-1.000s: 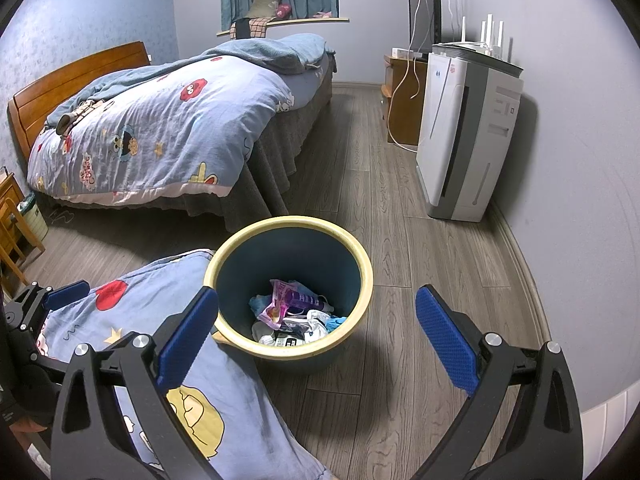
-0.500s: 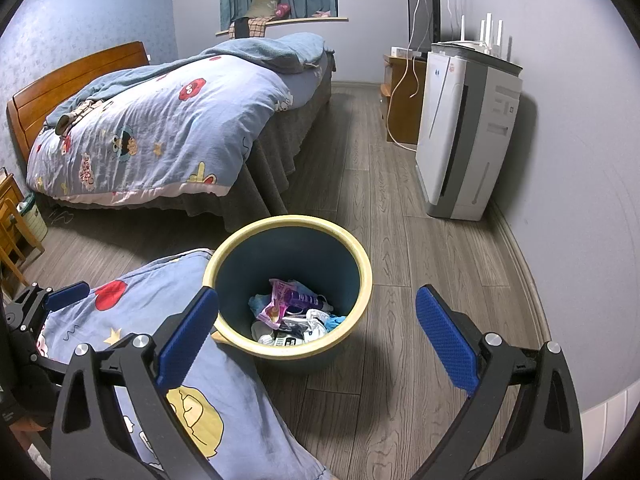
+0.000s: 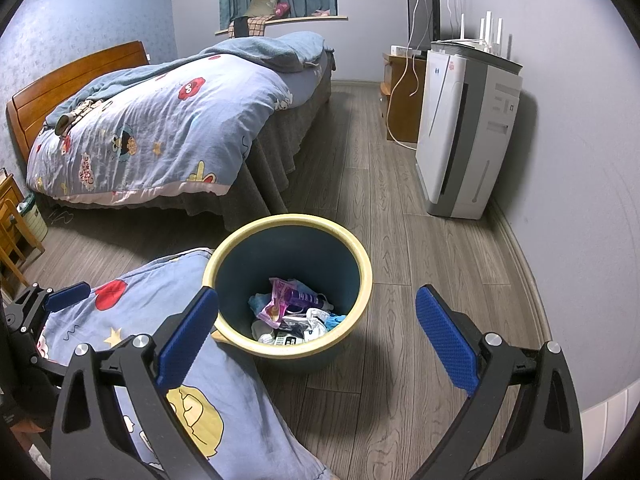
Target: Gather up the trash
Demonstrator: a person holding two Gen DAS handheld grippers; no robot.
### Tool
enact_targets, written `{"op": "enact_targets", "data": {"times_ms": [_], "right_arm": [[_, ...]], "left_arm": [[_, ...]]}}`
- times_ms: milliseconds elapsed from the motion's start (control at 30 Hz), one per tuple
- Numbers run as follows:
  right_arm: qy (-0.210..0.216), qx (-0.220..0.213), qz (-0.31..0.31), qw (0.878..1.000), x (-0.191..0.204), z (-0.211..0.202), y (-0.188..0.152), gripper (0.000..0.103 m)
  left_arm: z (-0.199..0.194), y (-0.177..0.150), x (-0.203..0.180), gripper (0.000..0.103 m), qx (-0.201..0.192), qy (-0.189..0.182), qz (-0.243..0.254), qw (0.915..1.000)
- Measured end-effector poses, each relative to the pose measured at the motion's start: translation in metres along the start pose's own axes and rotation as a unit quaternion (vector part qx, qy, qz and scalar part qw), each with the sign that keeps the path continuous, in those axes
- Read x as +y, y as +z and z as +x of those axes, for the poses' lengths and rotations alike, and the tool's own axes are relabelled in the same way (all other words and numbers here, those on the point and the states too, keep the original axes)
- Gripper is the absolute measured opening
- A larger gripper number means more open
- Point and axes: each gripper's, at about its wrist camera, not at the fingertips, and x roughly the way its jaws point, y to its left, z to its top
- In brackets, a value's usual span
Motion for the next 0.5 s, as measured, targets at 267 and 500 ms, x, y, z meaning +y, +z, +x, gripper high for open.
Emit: {"op": "enact_targets", "data": {"times_ms": [267, 500], "right_arm": [[0.0, 0.0, -0.001, 1.0, -0.0003, 0.0004, 0.0002, 0.097], [0.0, 0.002, 0.002, 1.0, -0.0022, 0.0014, -0.0001, 0.097]], "left_arm": [[-0.0015, -0.0007, 0.0012, 0.098, -0.003, 0.002, 0.006, 1.0], [-0.0002, -0.0003, 0.0081, 0.098, 0.013, 0.001, -0.002, 0.9999]]}}
